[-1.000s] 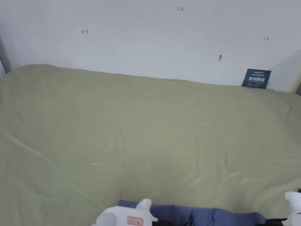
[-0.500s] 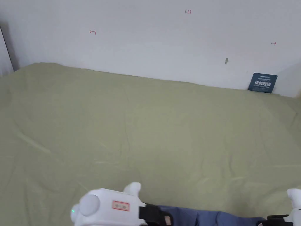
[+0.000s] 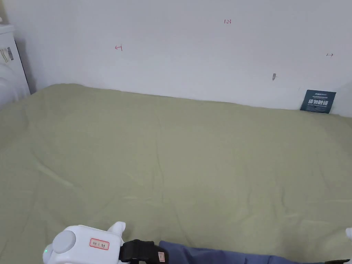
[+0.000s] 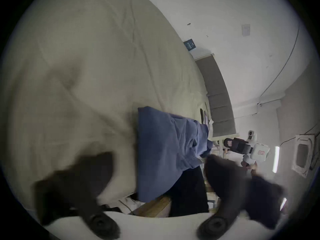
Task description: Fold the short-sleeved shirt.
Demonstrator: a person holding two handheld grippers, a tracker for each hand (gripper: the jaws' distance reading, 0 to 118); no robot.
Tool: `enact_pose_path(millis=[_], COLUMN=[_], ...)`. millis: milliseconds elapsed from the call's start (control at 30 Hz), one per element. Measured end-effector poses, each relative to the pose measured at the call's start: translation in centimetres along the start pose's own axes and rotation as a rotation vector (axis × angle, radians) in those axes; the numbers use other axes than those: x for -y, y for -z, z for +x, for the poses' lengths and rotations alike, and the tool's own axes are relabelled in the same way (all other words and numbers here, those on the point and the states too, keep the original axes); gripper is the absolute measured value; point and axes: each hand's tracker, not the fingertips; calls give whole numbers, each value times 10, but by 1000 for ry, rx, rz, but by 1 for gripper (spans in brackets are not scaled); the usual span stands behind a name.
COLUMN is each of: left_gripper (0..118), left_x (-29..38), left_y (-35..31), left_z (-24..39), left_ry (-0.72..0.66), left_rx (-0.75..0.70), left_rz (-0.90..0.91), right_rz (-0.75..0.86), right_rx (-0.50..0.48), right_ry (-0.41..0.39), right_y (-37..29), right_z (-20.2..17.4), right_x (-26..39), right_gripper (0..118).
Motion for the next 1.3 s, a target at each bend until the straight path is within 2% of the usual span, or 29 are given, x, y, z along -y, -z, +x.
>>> enact_pose_path(millis=[33,67,133,300,333,367,400,433,467,500,567,733,900,1033,1067,1200,1300], left_gripper=[118,118,118,118,112,99,73,11,10,10,10,10,10,10,10,10,10], left_x=[2,1,-3,-3,-2,-1,0,0,-1,-4,-1,-14,-7,20,20,24,20], left_y=[2,7,17,35,37,39,41,43,40,36,27,-33,-140,-183,-185,-169,-127], left_z=[-1,-1,2,7,7,7,9,14,18,17,8,13,4,22,27,52,87], left_ry=[-12,-13,-8,-35,-45,-50,-49,-20,50,31,-96,-66,-87,-171,-172,-192,-111], left_rx=[94,125,87,139,163,159,127,59,-44,-39,52,46,-112,-178,-190,-61,-26], left_rz=[5,4,-10,0,3,-4,-27,-61,-61,-43,2,55,183,253,271,309,253], right_rz=[0,1,2,2,2,4,4,2,1,2,1,-1,-11,-23,-29,-49,-50], right_rx=[1,3,6,4,1,-2,-4,-4,-2,4,7,5,18,-3,-8,-29,-33], right_ry=[1,2,3,11,15,17,18,18,16,14,15,15,-17,-24,-28,-40,-39], right_y=[0,-1,-1,-3,-3,-4,-4,-4,-4,-5,-5,-5,3,14,17,25,21], right_z=[0,0,1,1,1,1,1,2,2,1,2,4,1,-7,-9,-15,-16], right_x=[0,0,0,2,3,4,5,5,5,6,5,-3,-14,-18,-18,-16,-14], right_gripper=[0,0,0,0,0,0,0,0,0,0,0,0,0,0,0,0,0])
